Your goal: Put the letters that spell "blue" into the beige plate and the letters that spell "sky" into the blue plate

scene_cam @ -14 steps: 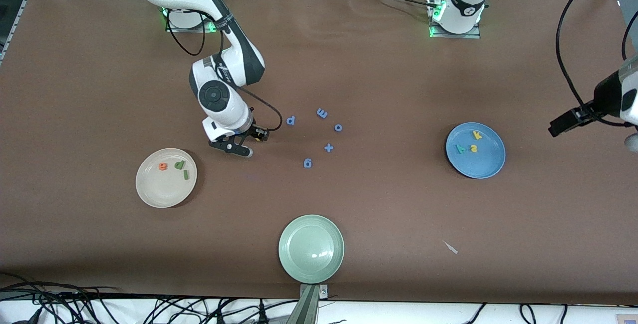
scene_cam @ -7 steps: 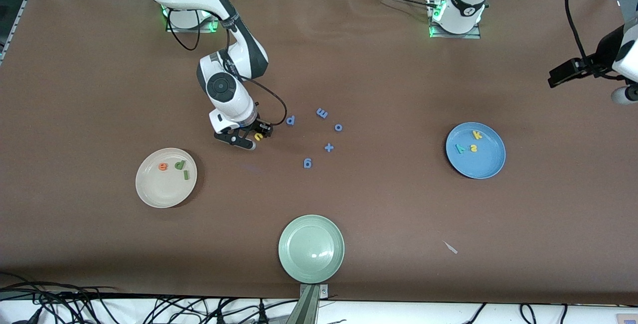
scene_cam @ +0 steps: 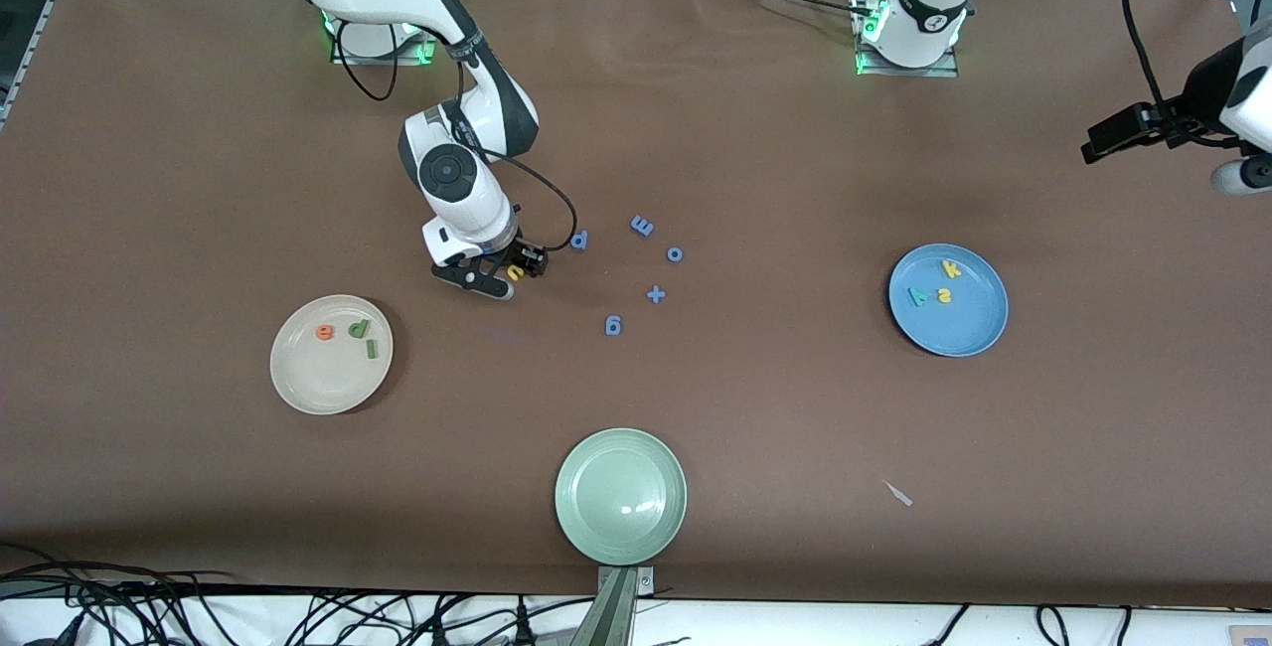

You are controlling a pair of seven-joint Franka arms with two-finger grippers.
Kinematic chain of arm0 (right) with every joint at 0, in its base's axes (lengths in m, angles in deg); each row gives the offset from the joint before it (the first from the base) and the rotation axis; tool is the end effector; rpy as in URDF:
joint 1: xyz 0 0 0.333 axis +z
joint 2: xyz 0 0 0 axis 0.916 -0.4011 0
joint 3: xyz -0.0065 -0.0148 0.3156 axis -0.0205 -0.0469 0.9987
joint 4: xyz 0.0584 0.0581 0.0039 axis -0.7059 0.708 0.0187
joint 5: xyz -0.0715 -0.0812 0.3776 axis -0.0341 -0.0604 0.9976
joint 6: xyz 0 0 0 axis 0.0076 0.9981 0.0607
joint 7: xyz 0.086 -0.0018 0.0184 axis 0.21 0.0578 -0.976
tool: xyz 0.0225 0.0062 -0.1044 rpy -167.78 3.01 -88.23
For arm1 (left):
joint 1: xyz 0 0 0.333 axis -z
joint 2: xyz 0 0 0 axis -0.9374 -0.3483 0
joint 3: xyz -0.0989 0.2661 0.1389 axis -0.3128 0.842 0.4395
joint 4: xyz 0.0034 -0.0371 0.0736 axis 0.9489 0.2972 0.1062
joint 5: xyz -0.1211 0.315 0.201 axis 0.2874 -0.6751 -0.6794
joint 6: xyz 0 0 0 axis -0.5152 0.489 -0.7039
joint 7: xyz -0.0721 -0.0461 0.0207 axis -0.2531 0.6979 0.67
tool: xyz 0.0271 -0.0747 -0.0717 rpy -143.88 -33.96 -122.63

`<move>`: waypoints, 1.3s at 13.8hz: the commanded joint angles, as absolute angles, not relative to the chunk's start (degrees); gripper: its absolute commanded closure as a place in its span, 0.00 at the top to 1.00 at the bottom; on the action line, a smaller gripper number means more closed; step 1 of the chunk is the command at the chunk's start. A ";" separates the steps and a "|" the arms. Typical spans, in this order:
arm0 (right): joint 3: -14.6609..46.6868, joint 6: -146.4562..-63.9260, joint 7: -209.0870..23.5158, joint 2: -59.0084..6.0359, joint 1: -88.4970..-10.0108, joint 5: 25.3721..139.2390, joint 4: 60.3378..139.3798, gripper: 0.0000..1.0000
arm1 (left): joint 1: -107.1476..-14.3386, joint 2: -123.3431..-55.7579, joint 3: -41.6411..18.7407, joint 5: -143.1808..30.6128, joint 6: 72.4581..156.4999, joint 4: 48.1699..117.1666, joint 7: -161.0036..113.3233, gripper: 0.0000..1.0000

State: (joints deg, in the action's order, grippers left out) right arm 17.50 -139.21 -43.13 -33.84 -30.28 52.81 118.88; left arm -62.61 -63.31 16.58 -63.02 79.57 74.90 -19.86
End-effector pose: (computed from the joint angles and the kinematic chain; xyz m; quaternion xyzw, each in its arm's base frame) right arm 0.5033 0.3127 0.1714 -0.9871 0.1591 0.0039 0.0169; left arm 0.5342 0.0219 0.6050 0.9901 0.1134 -0.0811 0.0151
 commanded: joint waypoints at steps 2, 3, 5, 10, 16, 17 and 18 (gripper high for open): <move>17.16 -140.83 -43.10 -34.66 -30.05 51.79 119.05 0.64 | -62.24 -62.08 17.16 -61.06 80.37 75.95 -21.59 1.00; 17.16 -140.83 -43.11 -34.58 -29.97 51.70 119.05 0.58 | -62.67 -62.34 16.20 -61.23 80.46 75.60 -21.33 1.00; 16.98 -140.57 -43.37 -34.23 -29.97 51.35 119.05 0.46 | -65.74 -62.26 13.48 -61.32 80.64 75.24 -21.59 1.00; 15.93 -140.04 -45.47 -33.26 -29.97 51.26 119.40 0.30 | -66.45 -63.31 11.71 -61.76 80.64 73.84 -21.41 1.00; 9.62 -126.11 -56.78 -30.10 -30.05 51.26 113.62 0.26 | -65.67 -64.98 10.30 -64.40 80.46 72.69 -21.33 1.00; 7.25 -122.24 -61.08 -30.01 -30.05 51.26 111.34 0.26 | -65.66 -65.24 10.30 -64.48 80.29 71.91 -21.33 1.00; 4.61 -118.80 -66.17 -30.00 -30.14 51.35 109.31 0.26 | -65.84 -65.60 10.30 -64.40 80.28 71.64 -21.33 1.00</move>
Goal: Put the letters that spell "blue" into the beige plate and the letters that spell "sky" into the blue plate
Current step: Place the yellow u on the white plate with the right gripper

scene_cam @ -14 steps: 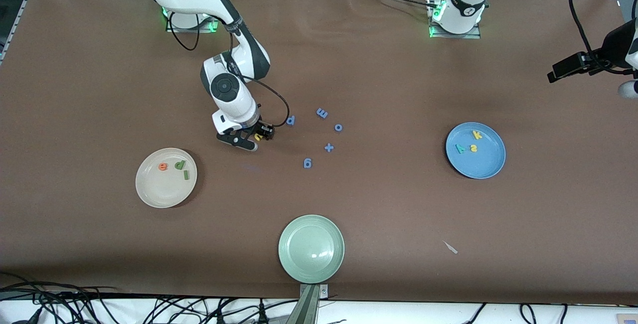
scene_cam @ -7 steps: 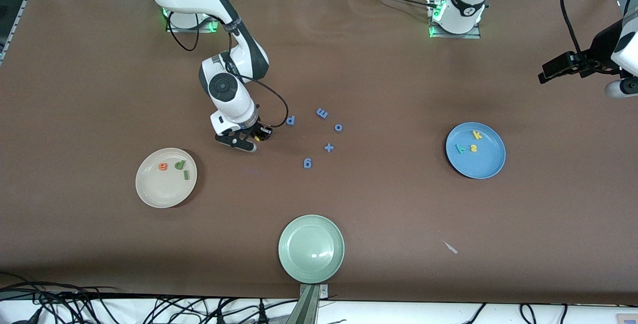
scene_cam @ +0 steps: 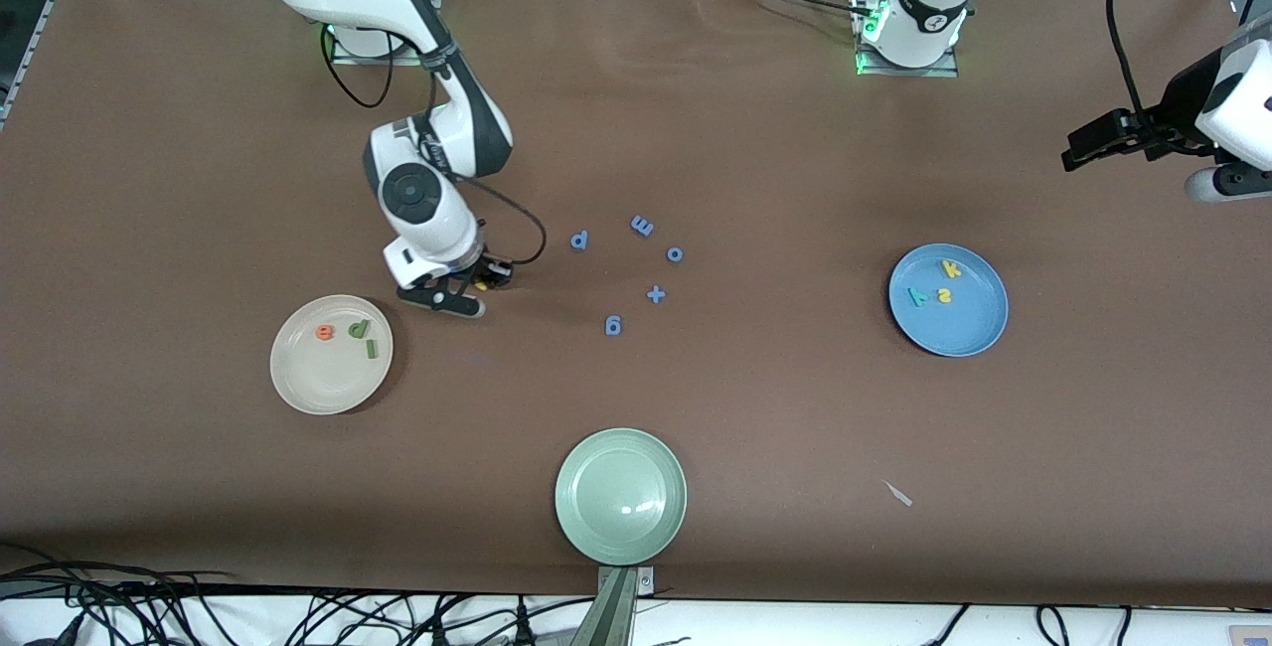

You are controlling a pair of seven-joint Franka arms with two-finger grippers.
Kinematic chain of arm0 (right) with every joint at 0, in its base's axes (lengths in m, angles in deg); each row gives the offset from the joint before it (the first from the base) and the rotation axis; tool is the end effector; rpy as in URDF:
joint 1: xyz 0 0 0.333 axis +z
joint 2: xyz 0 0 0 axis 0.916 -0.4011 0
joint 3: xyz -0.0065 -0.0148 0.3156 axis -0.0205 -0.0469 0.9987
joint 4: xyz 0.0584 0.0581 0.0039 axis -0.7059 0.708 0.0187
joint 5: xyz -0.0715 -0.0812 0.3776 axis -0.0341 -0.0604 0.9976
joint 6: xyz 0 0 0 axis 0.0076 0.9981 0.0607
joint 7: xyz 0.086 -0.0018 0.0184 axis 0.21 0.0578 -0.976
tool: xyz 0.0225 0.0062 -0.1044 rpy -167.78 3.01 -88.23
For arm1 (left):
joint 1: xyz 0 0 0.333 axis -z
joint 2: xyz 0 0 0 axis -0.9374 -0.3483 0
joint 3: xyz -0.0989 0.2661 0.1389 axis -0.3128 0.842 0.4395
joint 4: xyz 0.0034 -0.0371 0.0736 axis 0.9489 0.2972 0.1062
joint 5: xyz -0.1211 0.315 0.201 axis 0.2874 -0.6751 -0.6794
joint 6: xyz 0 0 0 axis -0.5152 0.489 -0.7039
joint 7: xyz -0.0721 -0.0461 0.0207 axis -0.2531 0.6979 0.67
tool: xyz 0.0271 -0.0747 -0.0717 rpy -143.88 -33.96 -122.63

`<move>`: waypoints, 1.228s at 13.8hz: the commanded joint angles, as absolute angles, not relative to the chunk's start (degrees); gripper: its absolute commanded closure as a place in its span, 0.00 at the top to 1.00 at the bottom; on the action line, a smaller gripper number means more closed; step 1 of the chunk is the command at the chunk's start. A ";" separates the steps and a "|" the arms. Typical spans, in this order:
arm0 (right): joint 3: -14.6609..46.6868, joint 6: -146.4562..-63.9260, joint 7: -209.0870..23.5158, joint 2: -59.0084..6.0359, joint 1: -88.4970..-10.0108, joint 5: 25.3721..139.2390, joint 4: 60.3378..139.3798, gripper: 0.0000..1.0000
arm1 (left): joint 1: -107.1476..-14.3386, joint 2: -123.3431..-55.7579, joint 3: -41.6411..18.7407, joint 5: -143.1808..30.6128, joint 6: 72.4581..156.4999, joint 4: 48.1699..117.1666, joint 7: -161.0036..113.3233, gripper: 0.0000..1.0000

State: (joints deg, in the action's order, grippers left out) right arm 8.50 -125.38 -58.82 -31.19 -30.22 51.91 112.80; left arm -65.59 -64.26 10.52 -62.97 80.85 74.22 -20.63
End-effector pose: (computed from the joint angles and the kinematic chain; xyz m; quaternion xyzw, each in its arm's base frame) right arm 0.5615 0.2468 0.2250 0.9962 -0.0808 -0.0209 0.0269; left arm 0.5422 -0.0076 0.6032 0.9940 0.0805 -0.0725 0.0136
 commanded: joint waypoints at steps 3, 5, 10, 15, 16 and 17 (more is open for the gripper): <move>-0.68 -116.83 -84.79 -30.71 -33.63 52.22 106.39 0.26 | -66.01 -65.77 10.30 -64.48 80.02 69.54 -21.24 1.00; -0.69 -117.45 -92.03 -32.19 -38.47 52.49 104.12 0.26 | -66.28 -65.77 10.48 -64.83 79.85 69.09 -21.33 1.00; -0.42 -117.45 -95.49 -35.19 -40.95 53.99 100.07 0.47 | -66.45 -67.27 10.39 -65.10 79.93 69.09 -21.33 1.00; -0.42 -113.69 -95.14 -35.19 -40.86 55.30 96.47 0.58 | -66.01 -67.27 10.30 -65.01 79.93 68.91 -21.24 1.00; -0.42 -111.85 -94.79 -35.10 -40.78 55.56 95.16 0.59 | -65.93 -67.27 10.30 -65.01 79.93 68.91 -21.06 1.00; -0.42 -109.83 -93.91 -35.02 -40.43 56.09 93.58 0.59 | -66.01 -67.27 10.30 -65.01 79.93 68.91 -21.06 1.00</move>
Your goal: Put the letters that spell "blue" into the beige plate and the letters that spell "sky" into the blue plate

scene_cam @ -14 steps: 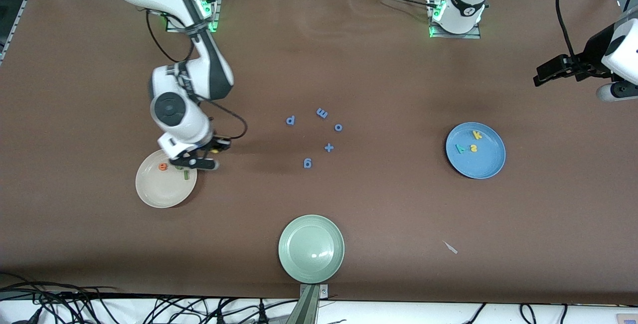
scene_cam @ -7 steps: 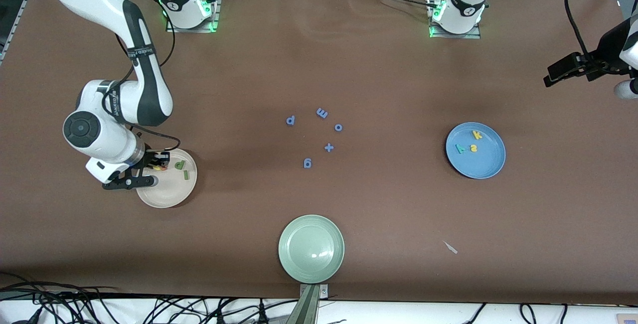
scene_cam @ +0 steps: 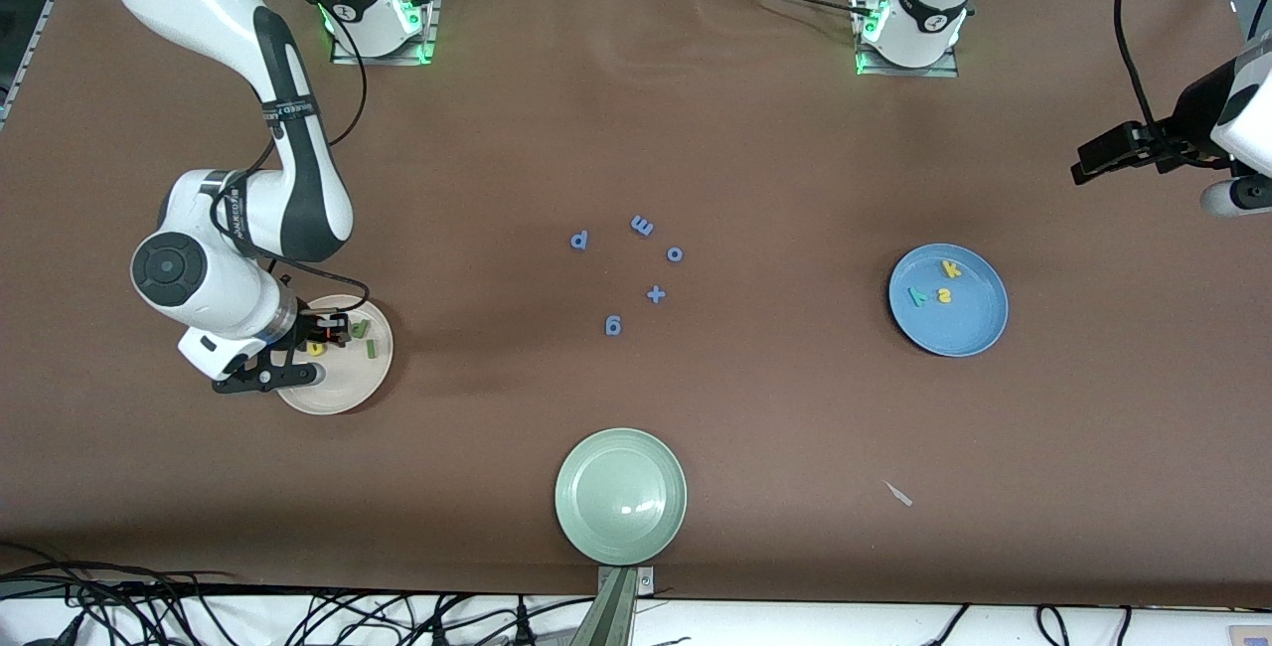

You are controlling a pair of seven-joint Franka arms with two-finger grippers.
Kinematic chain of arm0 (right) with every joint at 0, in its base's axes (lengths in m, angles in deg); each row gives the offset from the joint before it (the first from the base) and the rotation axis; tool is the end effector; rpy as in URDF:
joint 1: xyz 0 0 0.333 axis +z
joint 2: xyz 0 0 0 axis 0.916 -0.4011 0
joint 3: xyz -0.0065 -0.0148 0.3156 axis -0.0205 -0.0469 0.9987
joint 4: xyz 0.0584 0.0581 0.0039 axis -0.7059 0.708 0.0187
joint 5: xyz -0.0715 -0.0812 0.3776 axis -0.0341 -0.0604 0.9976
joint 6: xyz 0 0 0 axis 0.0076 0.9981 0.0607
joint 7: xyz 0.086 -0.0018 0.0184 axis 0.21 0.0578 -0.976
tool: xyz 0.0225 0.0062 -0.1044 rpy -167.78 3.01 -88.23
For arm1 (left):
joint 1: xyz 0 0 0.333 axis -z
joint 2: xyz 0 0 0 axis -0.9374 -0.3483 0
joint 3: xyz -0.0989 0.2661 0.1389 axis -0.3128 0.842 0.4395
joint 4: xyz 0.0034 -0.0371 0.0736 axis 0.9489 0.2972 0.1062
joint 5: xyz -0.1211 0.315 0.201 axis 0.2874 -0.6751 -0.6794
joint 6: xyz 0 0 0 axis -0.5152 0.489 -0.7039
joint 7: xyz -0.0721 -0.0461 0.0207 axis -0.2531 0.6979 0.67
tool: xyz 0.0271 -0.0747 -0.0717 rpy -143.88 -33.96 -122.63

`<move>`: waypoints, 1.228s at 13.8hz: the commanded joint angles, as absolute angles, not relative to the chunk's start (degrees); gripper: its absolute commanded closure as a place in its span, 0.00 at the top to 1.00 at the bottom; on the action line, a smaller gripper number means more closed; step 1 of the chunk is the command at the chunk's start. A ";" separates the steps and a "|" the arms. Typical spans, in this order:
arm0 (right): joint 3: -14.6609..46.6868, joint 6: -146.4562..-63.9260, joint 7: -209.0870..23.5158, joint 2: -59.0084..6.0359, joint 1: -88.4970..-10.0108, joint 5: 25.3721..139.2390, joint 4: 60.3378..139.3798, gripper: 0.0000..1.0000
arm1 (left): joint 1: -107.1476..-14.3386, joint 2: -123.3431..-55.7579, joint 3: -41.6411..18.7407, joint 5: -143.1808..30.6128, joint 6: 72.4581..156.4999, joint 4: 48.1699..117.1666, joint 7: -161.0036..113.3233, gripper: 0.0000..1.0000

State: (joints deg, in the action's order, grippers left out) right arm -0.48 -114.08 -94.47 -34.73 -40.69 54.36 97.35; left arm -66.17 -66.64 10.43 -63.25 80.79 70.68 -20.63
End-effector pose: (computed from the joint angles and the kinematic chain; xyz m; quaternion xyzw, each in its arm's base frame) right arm 0.6679 0.0780 0.2959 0.9968 0.0709 -0.0120 0.0349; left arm 0.5560 -0.0031 0.6086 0.9944 0.0848 -0.0626 0.0109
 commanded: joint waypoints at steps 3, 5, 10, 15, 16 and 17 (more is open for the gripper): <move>-0.33 -102.18 -89.96 -34.14 -39.38 55.57 88.74 0.60 | -66.72 -67.18 10.65 -65.10 79.93 68.12 -21.50 1.00; -0.95 -97.61 -88.81 -31.42 -38.49 54.86 88.11 0.80 | -66.81 -67.09 10.66 -65.10 79.93 68.03 -21.50 1.00; -2.96 -82.51 -89.95 -24.65 -38.58 47.93 80.85 1.00 | -66.89 -67.09 10.92 -65.10 79.93 68.03 -21.41 1.00; -4.56 -74.83 -90.21 -22.11 -38.84 48.45 74.75 1.00 | -66.72 -67.09 10.48 -65.10 79.93 67.95 -20.97 1.00; -4.12 -74.74 -90.30 -21.05 -39.28 48.53 75.54 1.00 | -66.72 -67.09 10.48 -65.10 79.93 68.03 -20.97 1.00; -3.85 -74.91 -90.22 -20.52 -40.06 48.71 75.89 1.00 | -66.72 -67.01 10.48 -65.10 79.76 68.38 -20.97 1.00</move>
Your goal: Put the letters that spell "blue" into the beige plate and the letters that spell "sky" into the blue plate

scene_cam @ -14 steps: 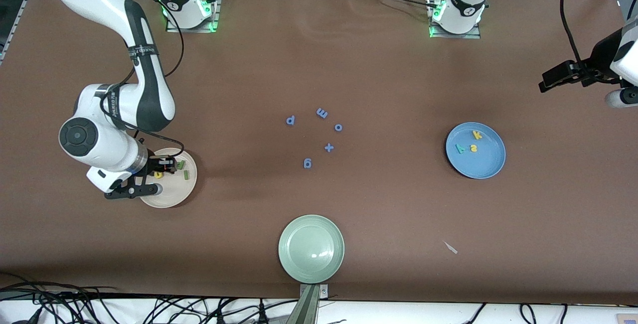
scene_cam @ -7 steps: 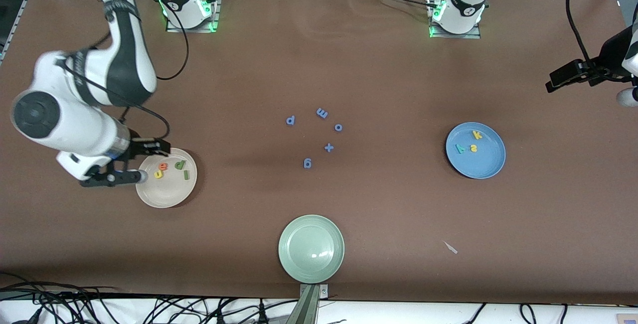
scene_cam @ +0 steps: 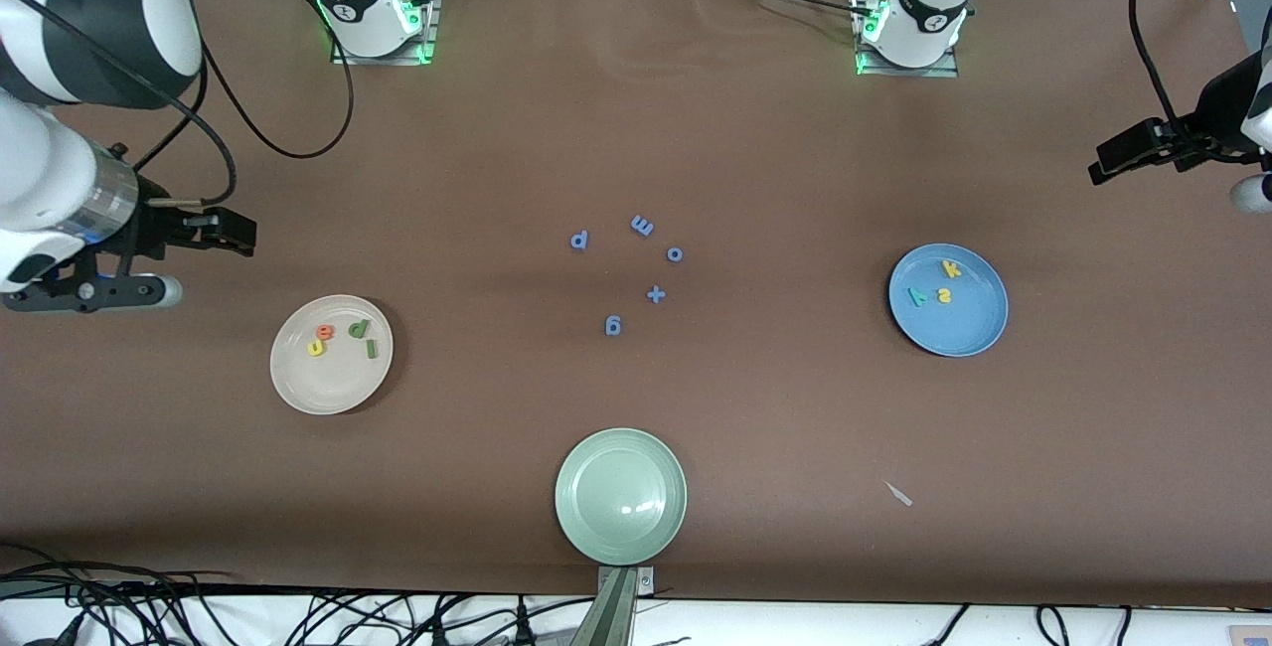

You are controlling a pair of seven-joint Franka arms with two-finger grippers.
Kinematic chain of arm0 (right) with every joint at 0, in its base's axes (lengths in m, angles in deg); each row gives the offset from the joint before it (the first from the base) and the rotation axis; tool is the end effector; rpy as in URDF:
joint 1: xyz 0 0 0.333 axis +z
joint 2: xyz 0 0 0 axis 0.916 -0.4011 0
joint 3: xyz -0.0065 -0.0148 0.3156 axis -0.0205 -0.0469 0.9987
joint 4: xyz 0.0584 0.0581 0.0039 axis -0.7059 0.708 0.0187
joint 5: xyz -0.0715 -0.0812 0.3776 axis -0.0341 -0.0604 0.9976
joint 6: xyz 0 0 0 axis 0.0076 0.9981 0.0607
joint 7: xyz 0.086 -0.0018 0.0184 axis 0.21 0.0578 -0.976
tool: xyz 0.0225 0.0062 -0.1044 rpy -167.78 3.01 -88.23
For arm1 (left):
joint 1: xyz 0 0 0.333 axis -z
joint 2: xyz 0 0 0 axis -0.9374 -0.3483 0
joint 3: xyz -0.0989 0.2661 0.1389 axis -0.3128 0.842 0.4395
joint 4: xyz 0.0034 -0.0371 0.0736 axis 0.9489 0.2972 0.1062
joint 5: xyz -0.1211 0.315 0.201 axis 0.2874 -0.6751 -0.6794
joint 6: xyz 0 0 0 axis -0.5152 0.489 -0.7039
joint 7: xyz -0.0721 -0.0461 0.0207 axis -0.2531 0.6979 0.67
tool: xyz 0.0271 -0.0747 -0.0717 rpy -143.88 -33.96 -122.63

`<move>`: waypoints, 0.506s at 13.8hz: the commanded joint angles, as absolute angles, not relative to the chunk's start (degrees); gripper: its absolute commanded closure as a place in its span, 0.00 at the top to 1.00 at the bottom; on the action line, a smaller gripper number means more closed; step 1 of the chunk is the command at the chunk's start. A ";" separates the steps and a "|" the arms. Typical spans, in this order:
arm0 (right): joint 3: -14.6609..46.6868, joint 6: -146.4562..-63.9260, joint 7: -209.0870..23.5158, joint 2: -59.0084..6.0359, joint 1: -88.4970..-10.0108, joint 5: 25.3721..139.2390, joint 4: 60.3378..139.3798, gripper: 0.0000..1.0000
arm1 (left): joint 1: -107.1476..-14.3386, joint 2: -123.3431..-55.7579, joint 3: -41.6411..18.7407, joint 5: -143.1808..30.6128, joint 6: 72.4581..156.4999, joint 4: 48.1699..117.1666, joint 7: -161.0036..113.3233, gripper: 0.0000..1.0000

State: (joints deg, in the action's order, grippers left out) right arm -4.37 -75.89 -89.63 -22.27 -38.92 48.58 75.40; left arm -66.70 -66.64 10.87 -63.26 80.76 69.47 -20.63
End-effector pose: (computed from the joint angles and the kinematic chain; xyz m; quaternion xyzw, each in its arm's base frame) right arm 0.6342 0.0717 0.5612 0.9970 0.0383 -0.0499 0.0448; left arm 0.5565 0.0062 0.6183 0.9942 0.0931 -0.0522 0.0120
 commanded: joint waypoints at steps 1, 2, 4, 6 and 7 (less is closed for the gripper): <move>-2.46 -74.83 -90.04 -19.99 -41.29 48.80 76.07 1.00 | -66.72 -67.18 10.48 -65.10 79.76 68.21 -20.97 1.00; -0.44 -74.91 -89.95 -19.55 -43.91 48.80 76.77 1.00 | -66.72 -67.09 10.48 -65.10 79.84 68.21 -20.97 1.00; 4.83 -75.79 -89.16 -17.27 -47.36 48.02 79.22 1.00 | -66.80 -67.18 10.57 -65.10 79.85 68.21 -20.97 1.00; 5.64 -76.40 -88.90 -15.42 -48.59 47.83 80.98 1.00 | -66.80 -67.18 10.65 -65.10 79.76 68.21 -20.97 1.00; 7.30 -77.10 -88.90 -14.20 -50.25 47.83 82.56 1.00 | -66.80 -67.09 10.74 -65.10 79.76 68.12 -21.15 1.00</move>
